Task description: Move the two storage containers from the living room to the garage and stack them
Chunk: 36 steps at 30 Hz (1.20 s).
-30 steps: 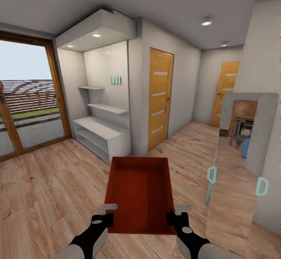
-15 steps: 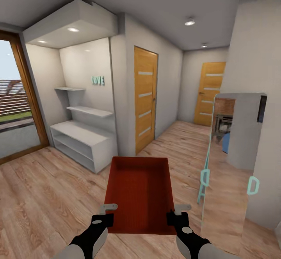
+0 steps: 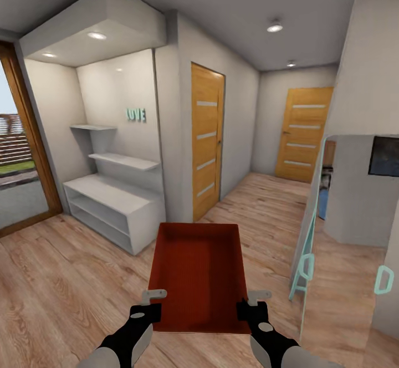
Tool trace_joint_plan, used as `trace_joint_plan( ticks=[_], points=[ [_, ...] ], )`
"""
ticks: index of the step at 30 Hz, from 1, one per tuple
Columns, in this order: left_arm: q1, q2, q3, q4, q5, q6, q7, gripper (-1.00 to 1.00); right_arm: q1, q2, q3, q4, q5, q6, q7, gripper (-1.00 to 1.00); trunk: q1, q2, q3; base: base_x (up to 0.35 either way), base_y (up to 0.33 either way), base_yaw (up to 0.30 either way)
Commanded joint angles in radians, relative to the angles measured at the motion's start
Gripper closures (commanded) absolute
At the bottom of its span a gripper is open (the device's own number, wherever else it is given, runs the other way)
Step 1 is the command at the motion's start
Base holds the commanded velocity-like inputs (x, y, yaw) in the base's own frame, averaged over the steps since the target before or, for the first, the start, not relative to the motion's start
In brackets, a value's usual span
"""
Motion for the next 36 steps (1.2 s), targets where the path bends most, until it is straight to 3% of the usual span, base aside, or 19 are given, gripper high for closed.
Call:
trace_joint_plan(
  ticks=[1, 13, 36],
  points=[
    [0.0, 0.001, 0.009, -0.005, -0.01, 0.007, 0.01, 1.0, -0.001, 0.0, -0.029, 0.002, -0.007, -0.003, -0.009, 1.0, 0.001, -0.001, 0.0, 0.322, 0.161, 0.0],
    [0.0, 0.001, 0.009, -0.005, -0.01, 0.007, 0.01, 1.0, -0.001, 0.002, -0.028, 0.002, -0.007, -0.003, -0.01, 1.0, 0.001, -0.001, 0.0, 0.322, 0.161, -0.023],
    [0.0, 0.001, 0.009, -0.006, -0.01, 0.006, 0.01, 1.0, 0.0, 0.001, -0.029, 0.002, -0.007, -0.003, -0.01, 1.0, 0.001, -0.001, 0.004, 0.322, 0.145, -0.271]
  ],
)
